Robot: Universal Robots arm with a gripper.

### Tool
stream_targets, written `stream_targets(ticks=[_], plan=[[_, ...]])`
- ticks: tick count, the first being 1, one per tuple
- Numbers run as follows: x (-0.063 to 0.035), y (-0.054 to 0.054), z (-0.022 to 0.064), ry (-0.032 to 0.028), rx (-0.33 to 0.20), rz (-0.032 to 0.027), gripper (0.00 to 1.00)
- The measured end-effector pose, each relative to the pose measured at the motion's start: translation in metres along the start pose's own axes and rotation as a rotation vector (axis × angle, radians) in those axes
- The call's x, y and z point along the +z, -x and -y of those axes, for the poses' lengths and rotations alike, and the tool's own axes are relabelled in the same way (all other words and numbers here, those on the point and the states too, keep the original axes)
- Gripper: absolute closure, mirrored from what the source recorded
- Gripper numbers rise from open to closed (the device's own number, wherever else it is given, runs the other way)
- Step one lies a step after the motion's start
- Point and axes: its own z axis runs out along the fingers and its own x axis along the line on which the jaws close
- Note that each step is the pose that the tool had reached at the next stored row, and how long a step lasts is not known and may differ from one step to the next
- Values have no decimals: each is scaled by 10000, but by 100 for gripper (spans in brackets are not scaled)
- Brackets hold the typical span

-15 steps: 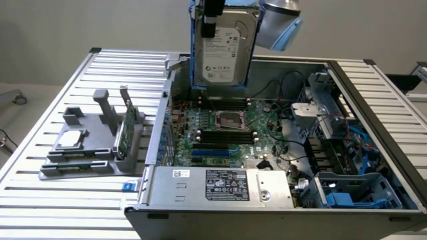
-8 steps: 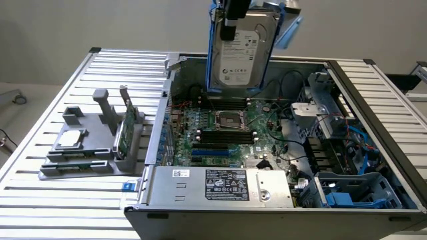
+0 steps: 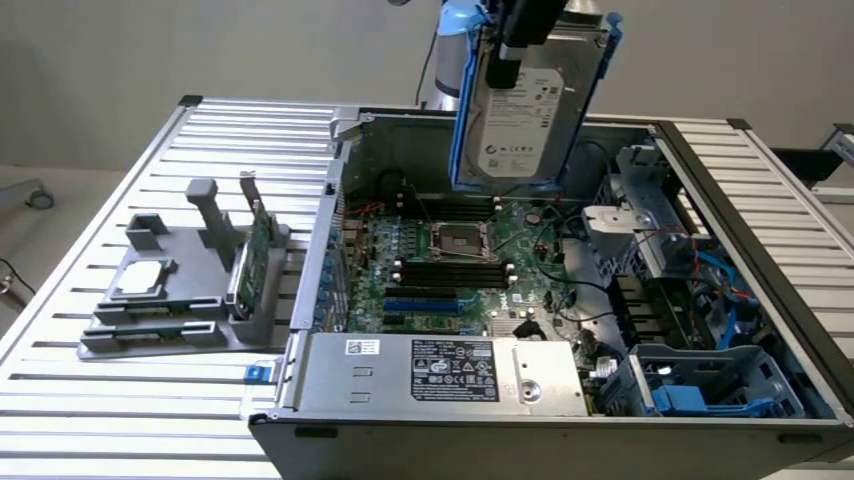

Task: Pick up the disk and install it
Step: 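Pick up the disk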

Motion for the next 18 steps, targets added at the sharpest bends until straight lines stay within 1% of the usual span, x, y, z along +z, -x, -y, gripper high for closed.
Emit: stream_targets(ticks=[5, 7, 9, 18], plan=[[-8, -110, 215, 4, -1, 1, 67], [-11, -165, 277, 5, -1, 0, 67], [-10, -233, 289, 5, -1, 0, 67], [-4, -564, 257, 6, 11, 0, 67]])
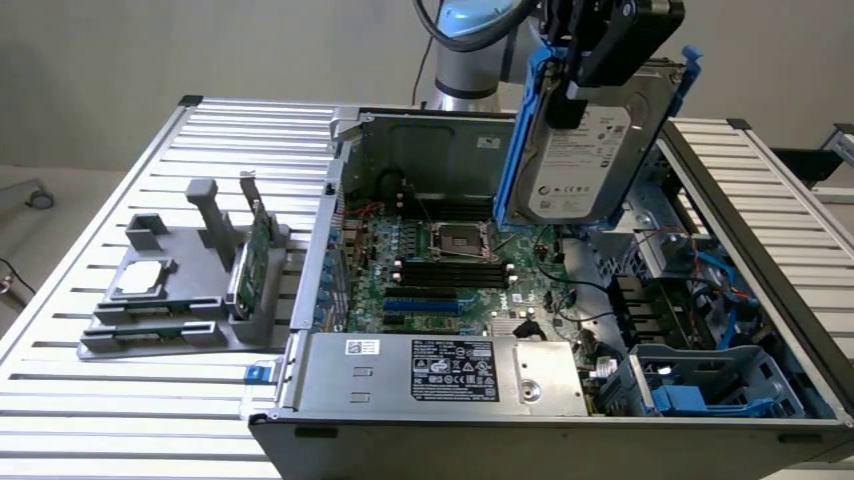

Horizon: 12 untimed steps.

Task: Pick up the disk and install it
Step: 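Pick up the disk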

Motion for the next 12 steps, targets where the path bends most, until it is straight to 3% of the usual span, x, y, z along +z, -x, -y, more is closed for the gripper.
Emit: stream_targets(ticks=[12], plan=[[2, -342, 83, 1, 1, 0, 67]])
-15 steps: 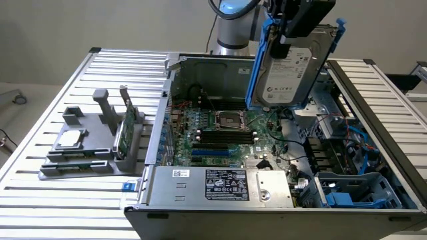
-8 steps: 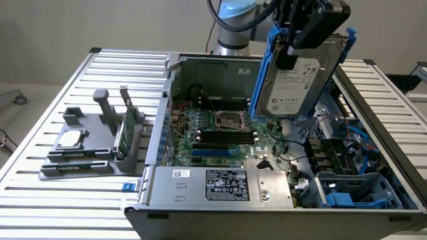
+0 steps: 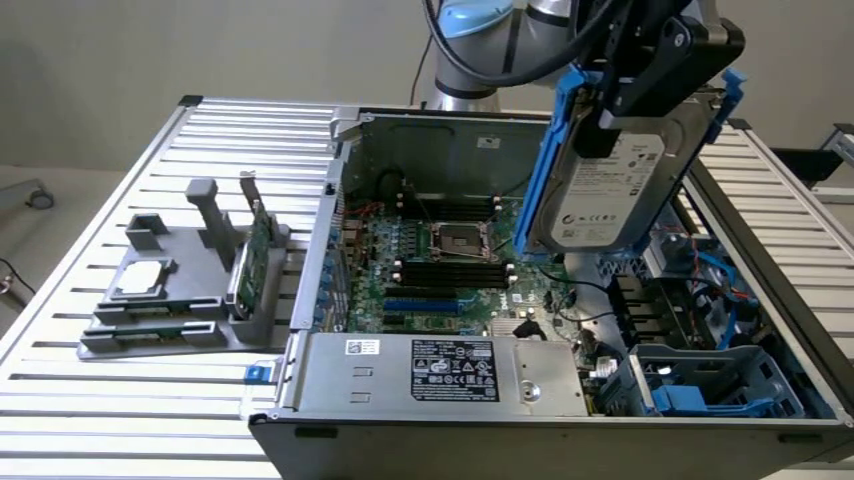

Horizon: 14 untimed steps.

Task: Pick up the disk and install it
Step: 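Pick up the disk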

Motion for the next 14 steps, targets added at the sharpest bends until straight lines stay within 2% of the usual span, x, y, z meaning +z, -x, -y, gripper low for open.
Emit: stream_targets(ticks=[14], plan=[[-2, -284, 196, 1, 0, 1, 67]])
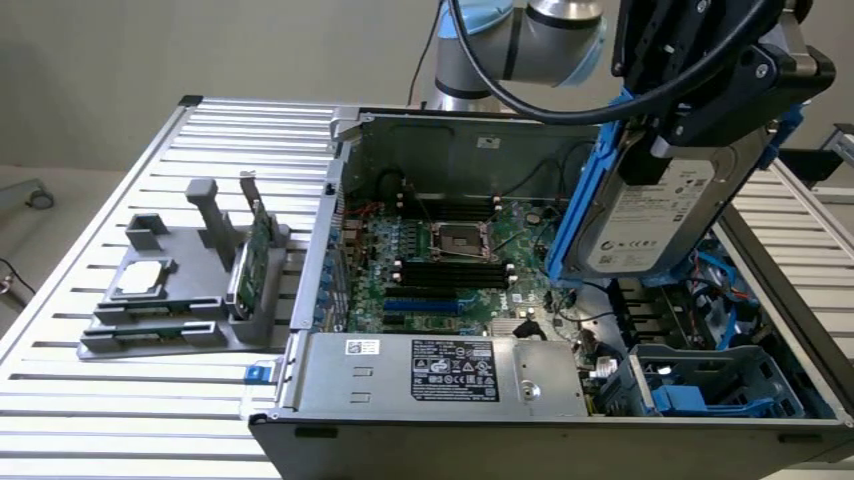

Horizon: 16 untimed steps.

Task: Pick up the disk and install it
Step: 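Pick up the disk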

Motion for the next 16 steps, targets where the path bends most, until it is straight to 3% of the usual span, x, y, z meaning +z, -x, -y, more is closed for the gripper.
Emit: stream_targets(ticks=[13, 16], plan=[[-2, -31, 48, 16, -1, 2, 67], [-4, -54, 104, 43, 0, 5, 67]])
